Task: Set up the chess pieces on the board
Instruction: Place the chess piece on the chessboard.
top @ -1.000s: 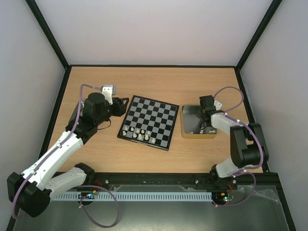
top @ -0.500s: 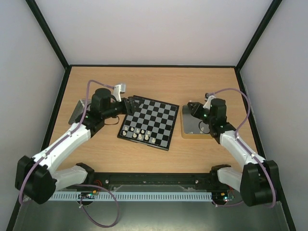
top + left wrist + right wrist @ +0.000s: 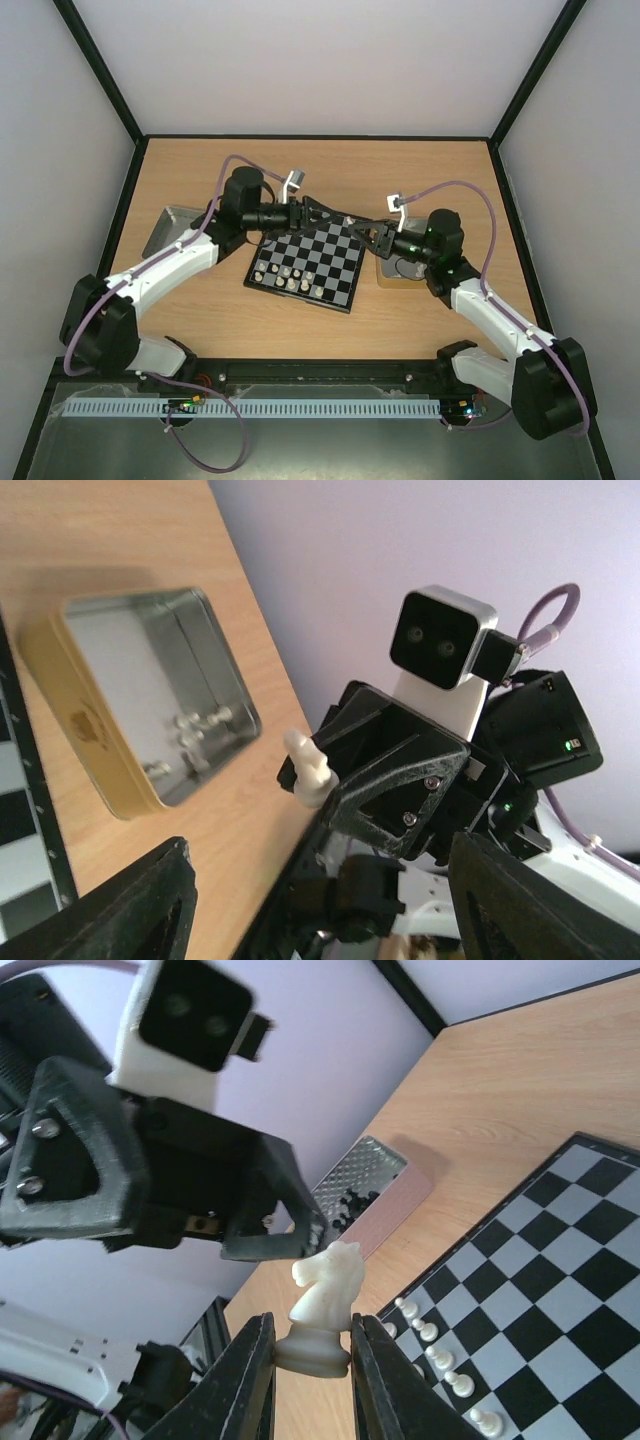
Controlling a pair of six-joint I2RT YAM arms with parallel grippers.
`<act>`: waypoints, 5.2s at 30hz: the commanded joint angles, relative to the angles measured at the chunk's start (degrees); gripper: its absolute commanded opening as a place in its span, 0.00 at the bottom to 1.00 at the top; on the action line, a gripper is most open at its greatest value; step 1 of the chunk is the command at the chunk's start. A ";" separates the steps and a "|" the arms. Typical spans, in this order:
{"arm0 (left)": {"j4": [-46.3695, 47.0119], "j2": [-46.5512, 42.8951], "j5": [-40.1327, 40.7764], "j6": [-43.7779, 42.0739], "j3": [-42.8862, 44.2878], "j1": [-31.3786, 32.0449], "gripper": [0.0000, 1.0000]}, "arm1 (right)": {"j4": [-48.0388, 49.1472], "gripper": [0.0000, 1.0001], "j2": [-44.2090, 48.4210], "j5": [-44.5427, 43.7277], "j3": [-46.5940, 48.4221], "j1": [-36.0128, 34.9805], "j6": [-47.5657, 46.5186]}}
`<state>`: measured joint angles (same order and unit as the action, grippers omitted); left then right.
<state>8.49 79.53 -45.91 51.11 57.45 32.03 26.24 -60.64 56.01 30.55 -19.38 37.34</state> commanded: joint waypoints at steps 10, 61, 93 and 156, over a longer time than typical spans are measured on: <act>0.02 6.31 -6.41 6.77 4.91 2.56 0.46 | -4.48 0.20 1.00 1.44 1.71 -2.70 -6.69; -8.83 10.78 -3.08 0.17 7.05 0.31 0.02 | -25.99 0.62 -3.11 -17.29 13.03 -8.92 -19.26; -9.65 -23.52 66.43 -14.99 -34.24 17.07 0.02 | -12.97 0.71 -0.84 -41.35 6.88 -8.92 -1.32; -5.29 -20.45 70.63 -15.69 -32.57 16.76 0.30 | -16.60 0.72 0.23 -43.99 7.73 -8.92 -1.42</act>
<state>7.09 62.92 21.50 34.96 20.21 48.75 11.00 -62.11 14.83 37.69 -28.14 35.66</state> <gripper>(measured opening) 0.280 0.718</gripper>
